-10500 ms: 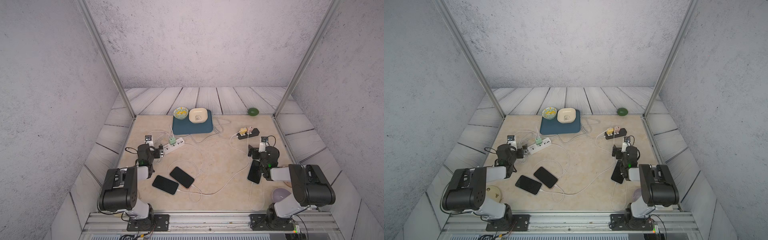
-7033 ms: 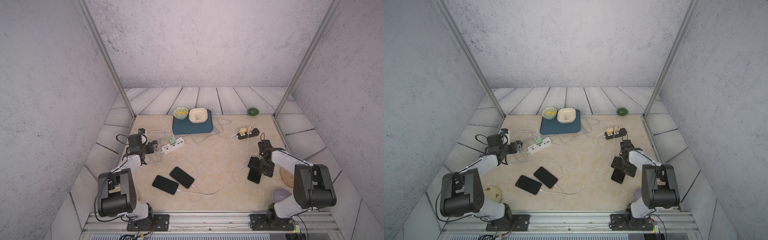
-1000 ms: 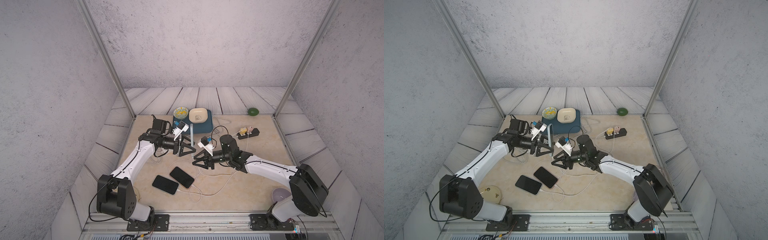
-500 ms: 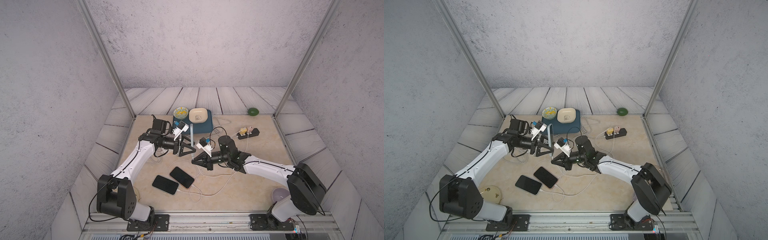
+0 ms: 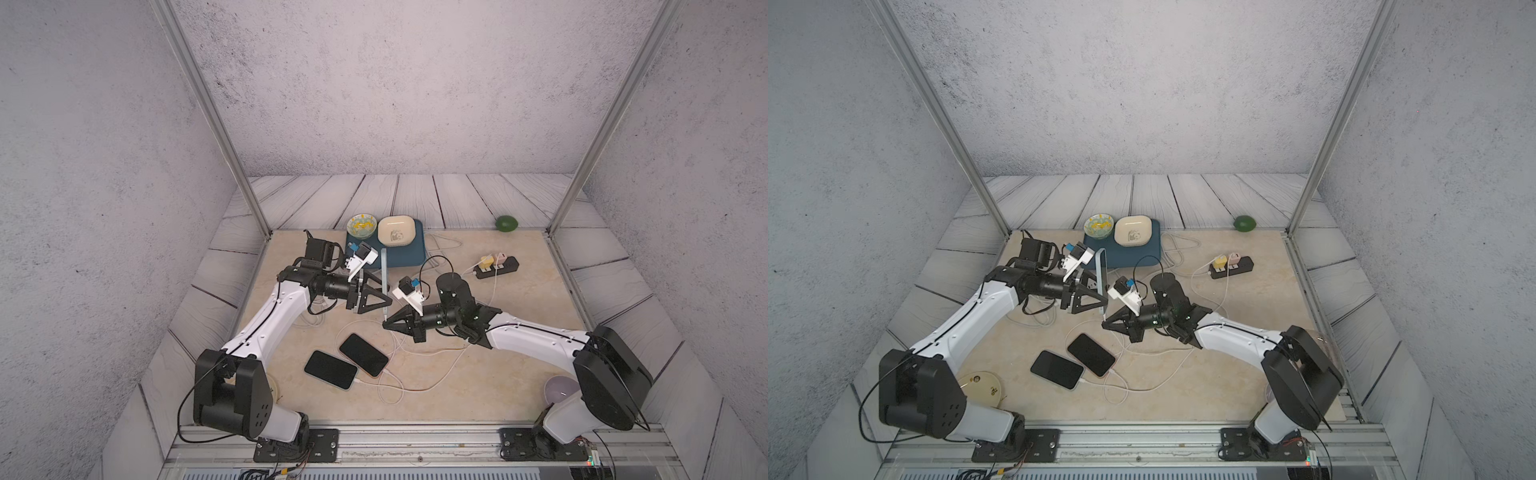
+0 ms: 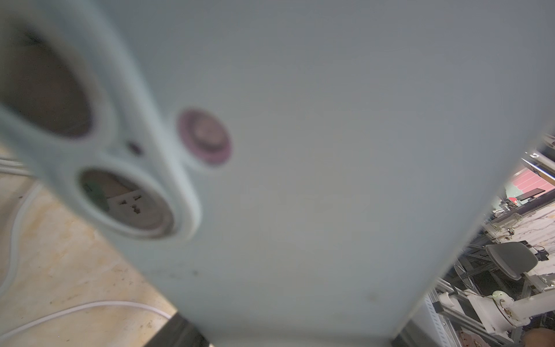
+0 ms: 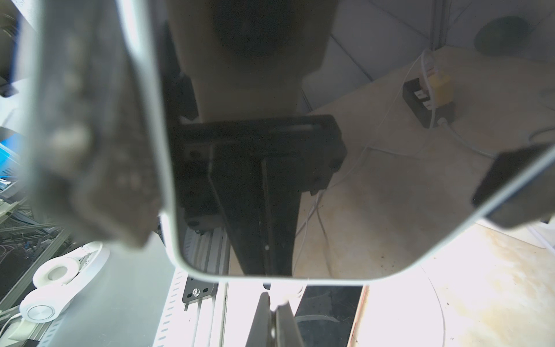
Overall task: Unplug the charging cable from the phone
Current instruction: Remove the charging cable from the phone.
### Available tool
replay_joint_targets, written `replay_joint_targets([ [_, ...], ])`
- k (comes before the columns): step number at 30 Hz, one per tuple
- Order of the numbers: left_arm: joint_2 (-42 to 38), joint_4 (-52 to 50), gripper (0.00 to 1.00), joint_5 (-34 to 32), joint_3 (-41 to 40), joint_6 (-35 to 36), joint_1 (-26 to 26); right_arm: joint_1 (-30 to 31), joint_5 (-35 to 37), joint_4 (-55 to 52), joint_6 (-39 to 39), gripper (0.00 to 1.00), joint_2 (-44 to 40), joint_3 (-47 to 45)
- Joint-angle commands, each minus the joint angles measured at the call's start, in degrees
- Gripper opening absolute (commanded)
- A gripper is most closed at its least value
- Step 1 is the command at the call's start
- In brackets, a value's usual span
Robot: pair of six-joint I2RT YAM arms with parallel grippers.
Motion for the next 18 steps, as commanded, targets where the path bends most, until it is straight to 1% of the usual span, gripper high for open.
replay_joint_targets([
  [1,-0.69,1.37,0.1,2.87,2.31,0.11,0.02,0.8,-0.96,1.69,1.27,0.0,1.03,-1.94],
  [6,-0.69,1.37,0.1,3.03,2.48,-0.07,0.02,0.87,-1.02,2.77,1.95,0.0,1.33,-2.63],
  [8,-0.77,1.19,0.1,3.05,2.46,0.25,0.06,0.63,0.05,1.95,2.3,0.0,1.4,-2.44],
  [12,-0.78,-2.62,0.1,3.06,2.88,4.76,0.11,-1.3,2.24,-1.37,3.99,0.0,2.32,-0.71],
  [15,-0.94,-7.13,0.1,3.05,3.29,9.87,0.2,-3.83,6.91,-2.26,7.82,0.0,3.12,-0.1],
  [18,-1.24,-10.24,0.09,3.08,3.36,13.46,0.2,-5.56,15.14,-5.51,9.85,0.0,3.46,0.97],
])
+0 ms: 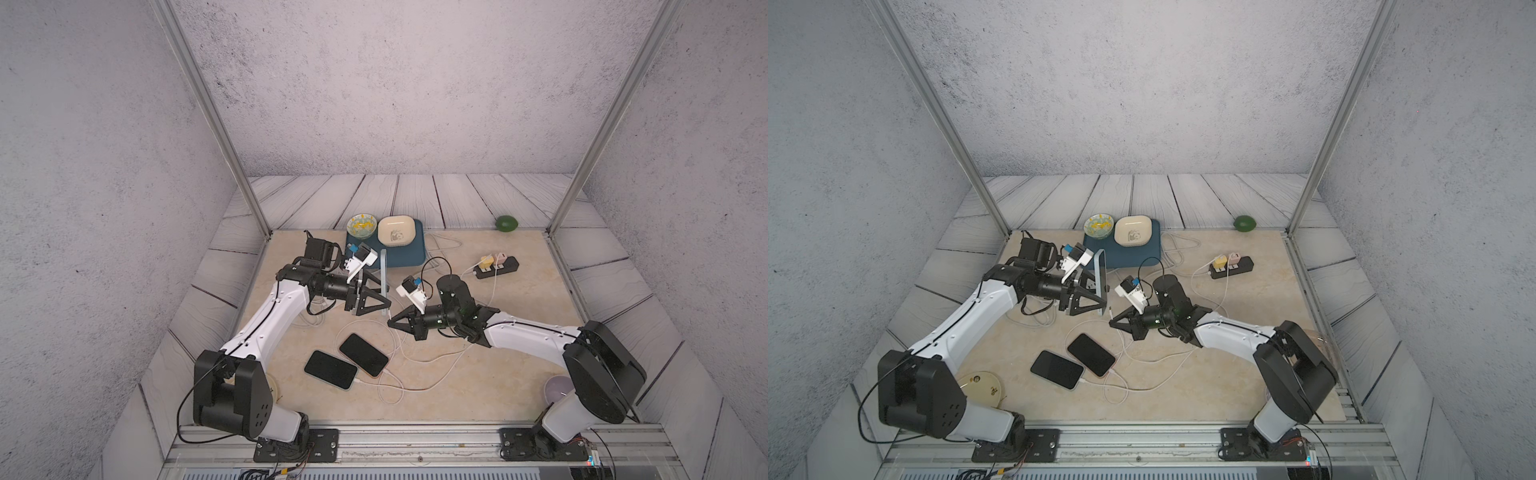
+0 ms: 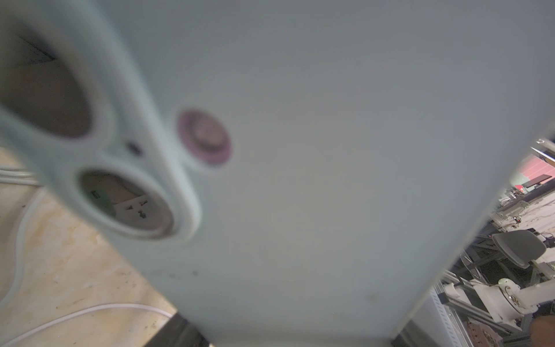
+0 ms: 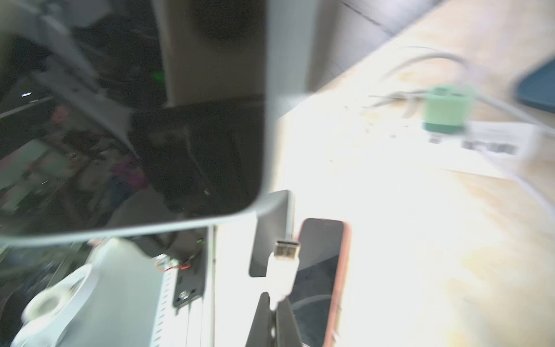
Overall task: Unplug the charging cable from the phone
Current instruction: Remove the charging cable from the phone, then place the phone at the center of the board.
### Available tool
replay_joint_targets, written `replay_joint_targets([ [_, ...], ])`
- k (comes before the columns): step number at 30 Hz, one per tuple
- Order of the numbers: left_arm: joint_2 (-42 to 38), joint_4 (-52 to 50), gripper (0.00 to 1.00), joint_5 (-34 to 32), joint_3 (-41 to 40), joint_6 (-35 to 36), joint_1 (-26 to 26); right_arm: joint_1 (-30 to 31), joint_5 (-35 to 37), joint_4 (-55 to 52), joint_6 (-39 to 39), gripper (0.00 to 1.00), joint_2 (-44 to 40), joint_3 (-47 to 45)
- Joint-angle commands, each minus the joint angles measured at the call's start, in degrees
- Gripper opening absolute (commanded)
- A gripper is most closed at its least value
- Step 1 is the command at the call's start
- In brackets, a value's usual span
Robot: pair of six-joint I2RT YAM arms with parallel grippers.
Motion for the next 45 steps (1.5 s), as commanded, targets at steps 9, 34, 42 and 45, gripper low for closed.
replay_joint_targets([
  [9,-1.52,-7.88,0.09,1.47,1.05,11.49,-0.04,-2.9,40.17,-31.35,8.46,0.0,5.48,13.87],
  [34,-2.01,-12.86,0.09,1.7,-0.65,20.31,-0.69,-8.47,31.78,-36.28,2.23,0.69,3.73,18.79],
  [42,-1.15,-16.16,0.09,2.24,-0.64,24.58,-1.07,-10.12,5.83,-31.69,-7.54,0.87,-3.46,17.44],
  [45,-0.88,-16.15,0.09,1.65,-0.62,24.92,-1.52,-10.14,-0.09,-27.23,-7.06,0.93,-5.72,16.41],
])
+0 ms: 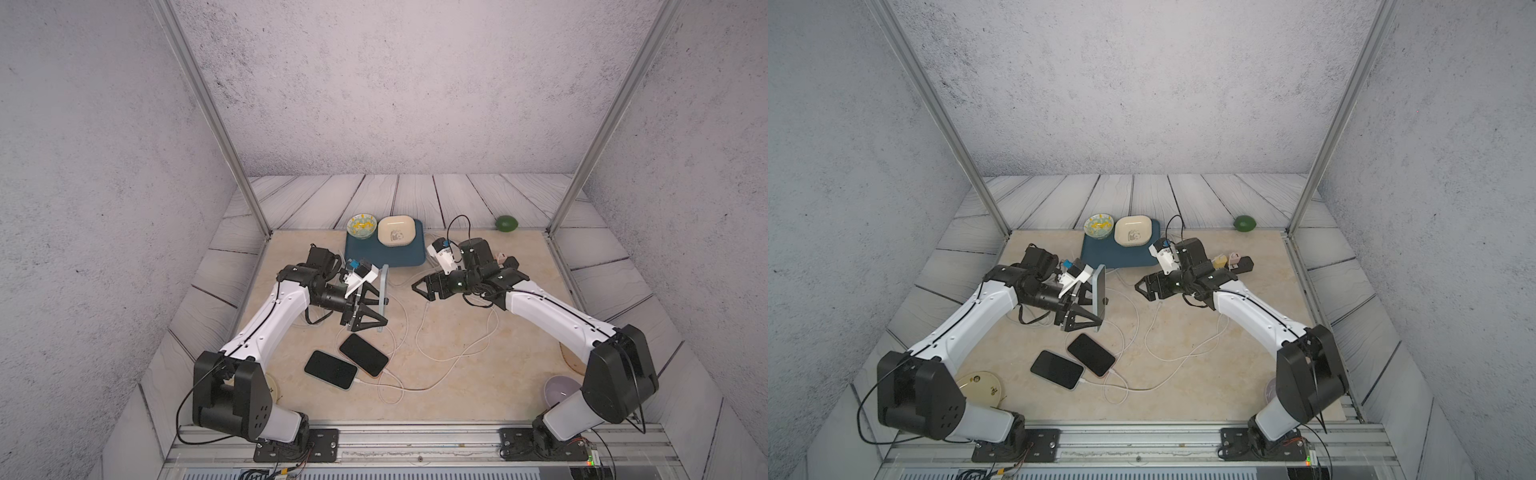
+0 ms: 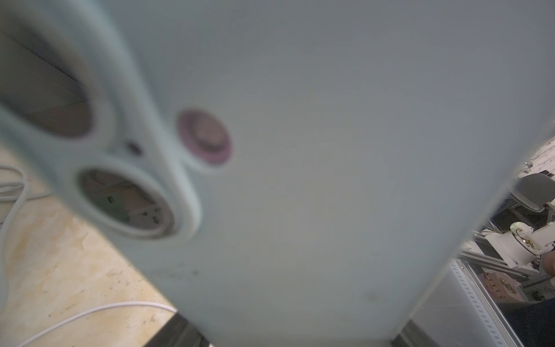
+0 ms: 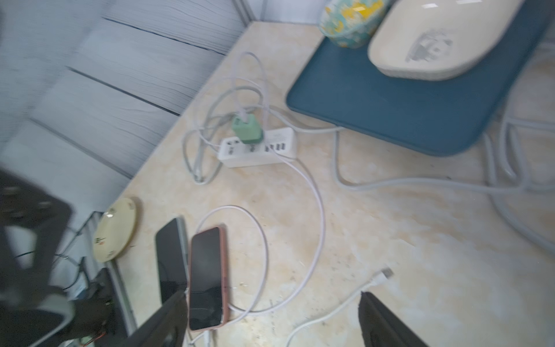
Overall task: Unplug the charging cable from the phone
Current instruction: Place the phone at the center of the board.
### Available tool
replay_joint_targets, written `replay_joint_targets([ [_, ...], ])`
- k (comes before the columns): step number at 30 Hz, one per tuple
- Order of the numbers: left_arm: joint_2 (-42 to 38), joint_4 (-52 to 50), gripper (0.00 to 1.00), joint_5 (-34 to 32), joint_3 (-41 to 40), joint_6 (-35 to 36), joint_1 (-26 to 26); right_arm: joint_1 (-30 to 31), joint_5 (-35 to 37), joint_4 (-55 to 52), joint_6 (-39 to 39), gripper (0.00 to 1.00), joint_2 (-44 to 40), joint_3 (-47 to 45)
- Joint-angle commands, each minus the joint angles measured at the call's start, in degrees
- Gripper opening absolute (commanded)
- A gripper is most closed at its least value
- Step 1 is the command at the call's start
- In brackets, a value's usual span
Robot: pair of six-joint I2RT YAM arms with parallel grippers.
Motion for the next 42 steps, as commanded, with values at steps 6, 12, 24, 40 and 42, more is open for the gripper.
replay_joint_targets([
  [6,-0.41,-2.11,0.09,2.05,-0.16,3.42,-1.57,0.55,-22.89,9.37,0.68,0.99,-3.84,-1.45],
  [12,-0.48,-2.42,0.09,1.88,0.03,3.68,-2.38,3.7,-26.54,12.57,0.43,0.99,-4.64,-1.43],
  [24,-0.23,-0.62,0.09,0.72,0.07,1.49,-3.29,7.8,-24.35,19.37,1.31,0.99,-4.57,-3.41],
  [40,-0.12,0.58,0.09,-0.69,-0.26,0.31,-3.89,10.3,-20.72,17.24,-0.51,0.99,-2.46,-0.86],
  [42,-0.09,1.03,0.09,-0.95,-0.39,0.01,-3.91,10.64,-20.1,16.3,-1.0,0.99,-2.21,-0.35],
])
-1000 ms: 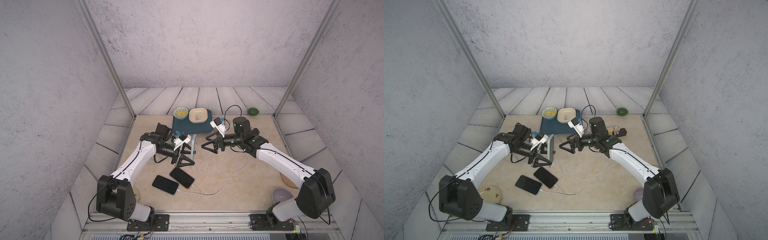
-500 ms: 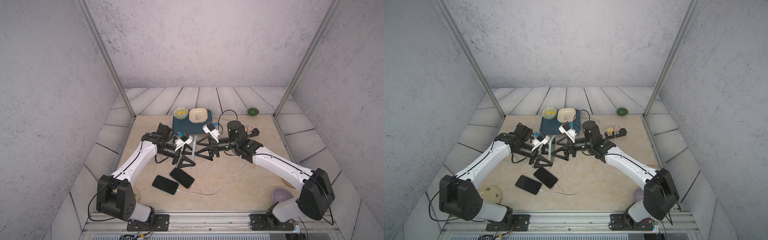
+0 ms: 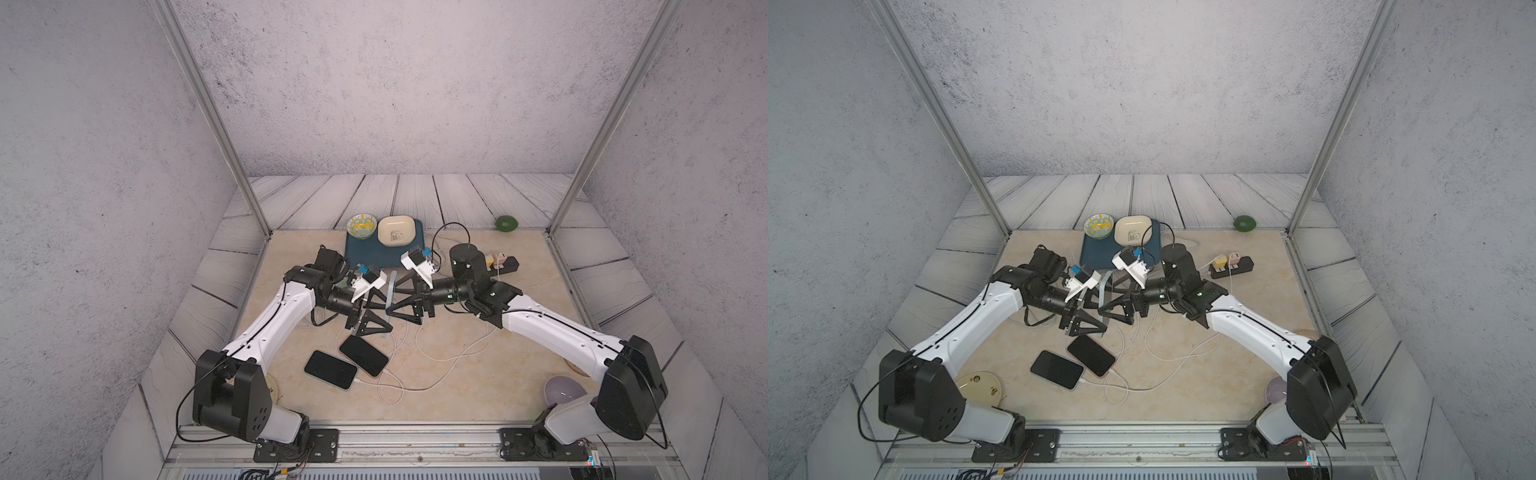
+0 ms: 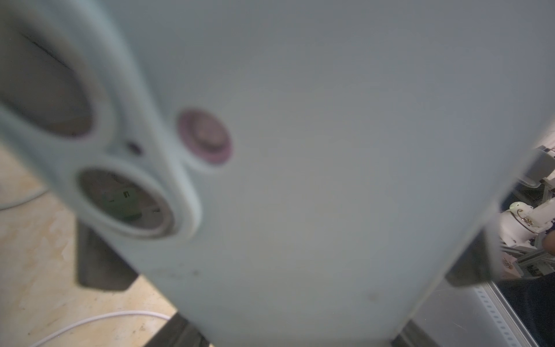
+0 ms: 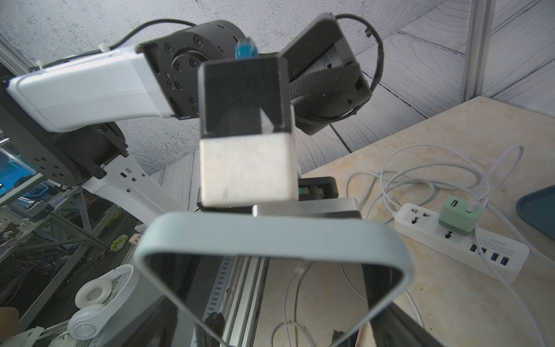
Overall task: Unplug the charging cable from the phone
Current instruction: Place the phone at the center of the board.
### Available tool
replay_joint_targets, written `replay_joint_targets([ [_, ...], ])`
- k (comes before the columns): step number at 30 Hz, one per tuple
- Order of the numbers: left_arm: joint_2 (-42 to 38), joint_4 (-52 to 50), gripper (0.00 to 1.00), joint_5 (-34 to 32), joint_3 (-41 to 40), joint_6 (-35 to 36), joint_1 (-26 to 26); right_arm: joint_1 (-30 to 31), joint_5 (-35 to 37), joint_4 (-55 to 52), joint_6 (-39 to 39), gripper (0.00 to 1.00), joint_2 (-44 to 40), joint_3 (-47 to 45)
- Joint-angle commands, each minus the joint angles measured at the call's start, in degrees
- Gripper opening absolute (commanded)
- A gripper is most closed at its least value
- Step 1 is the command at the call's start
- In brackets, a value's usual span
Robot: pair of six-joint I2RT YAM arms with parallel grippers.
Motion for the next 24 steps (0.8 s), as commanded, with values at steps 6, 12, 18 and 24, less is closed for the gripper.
replay_joint_targets([
  [6,-0.22,1.51,0.09,0.64,-0.6,-1.36,-0.72,0.82,2.43,-2.21,-1.08,0.88,1.11,2.65],
  [12,-0.34,2.16,0.11,-0.23,-0.7,-2.13,-0.81,0.82,2.4,-2.68,-0.73,0.71,1.21,2.94],
  [18,-0.61,2.32,0.63,-1.59,-0.46,-2.41,-0.81,0.67,2.01,-4.84,-1.71,0.53,1.33,3.08],
  [24,-2.92,2.49,0.92,-5.62,-1.42,-2.59,-0.66,-1.38,3.14,-10.22,-1.5,0.47,-0.3,2.34],
])
